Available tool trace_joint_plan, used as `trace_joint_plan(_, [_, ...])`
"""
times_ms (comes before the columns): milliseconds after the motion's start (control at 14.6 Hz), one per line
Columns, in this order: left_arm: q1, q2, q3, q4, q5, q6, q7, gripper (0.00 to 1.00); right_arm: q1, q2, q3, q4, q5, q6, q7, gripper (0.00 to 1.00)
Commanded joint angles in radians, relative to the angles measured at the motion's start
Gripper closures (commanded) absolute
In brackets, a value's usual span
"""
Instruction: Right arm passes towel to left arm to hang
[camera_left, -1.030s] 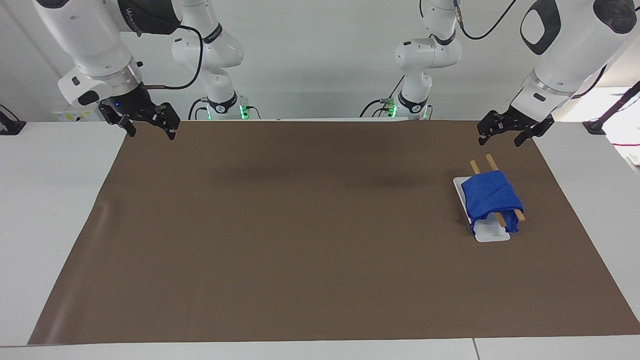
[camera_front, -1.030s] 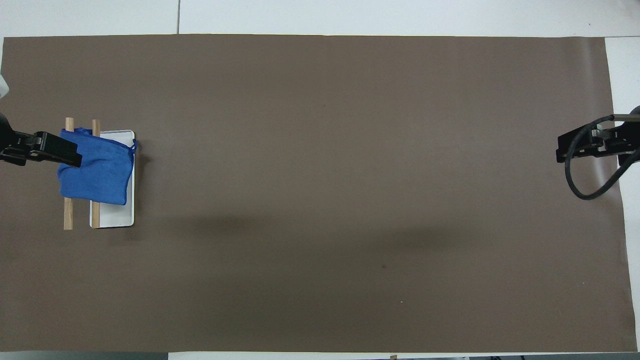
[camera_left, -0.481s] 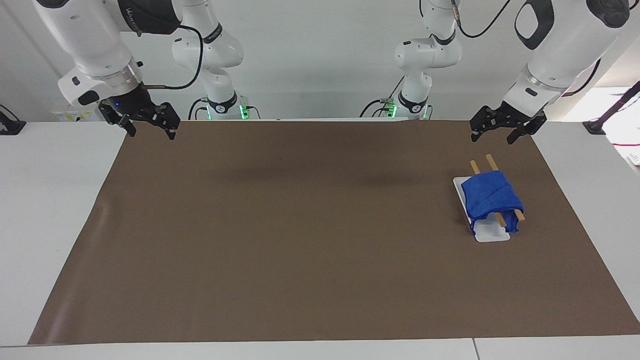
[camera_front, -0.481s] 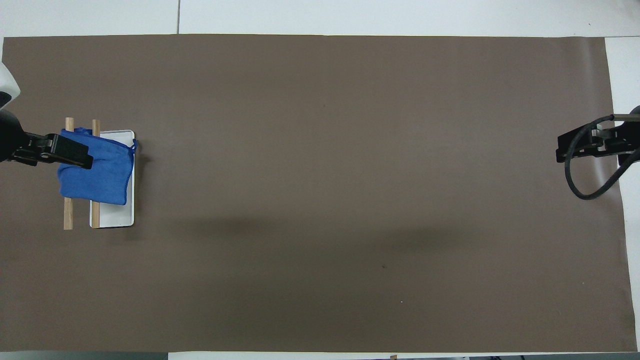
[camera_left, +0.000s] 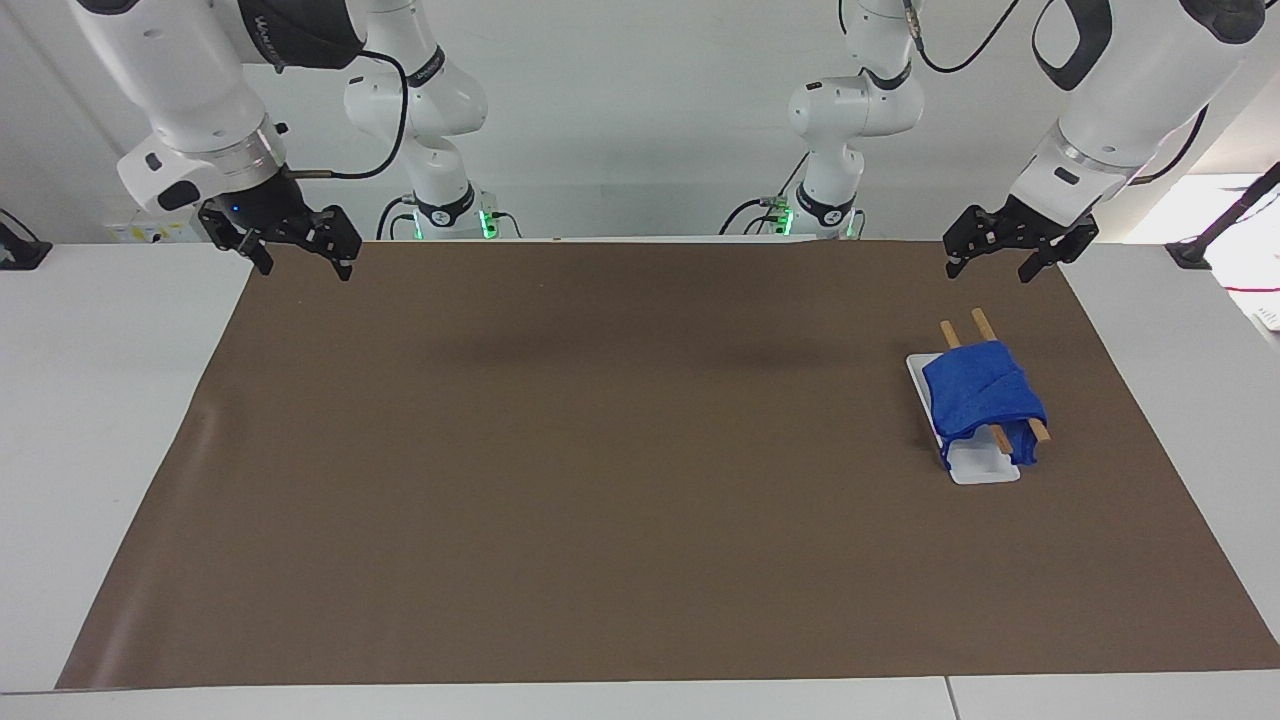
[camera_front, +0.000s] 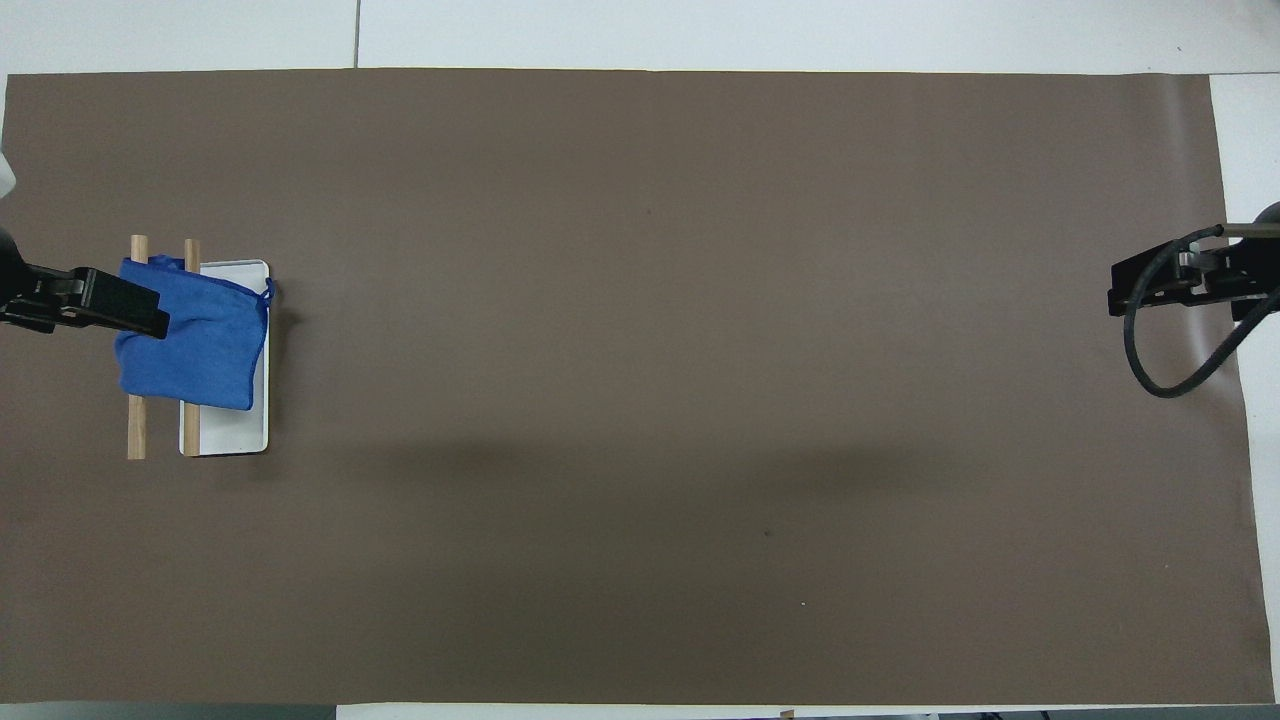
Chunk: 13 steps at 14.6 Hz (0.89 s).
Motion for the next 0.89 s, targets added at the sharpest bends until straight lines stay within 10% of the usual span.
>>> trace_joint_plan(0, [0.002, -0.015, 0.007, -0.018, 0.011, 0.034, 0.004, 0.00, -0.011, -0.032, 0.005, -0.053, 0.019, 0.053, -0.049, 0.00])
trace_joint_plan(824, [0.005, -0.018, 0.012, -0.018, 0.023, 0.023, 0.004, 0.00, -0.008, -0.034, 0.005, -0.048, 0.019, 0.051, -0.046, 0.00])
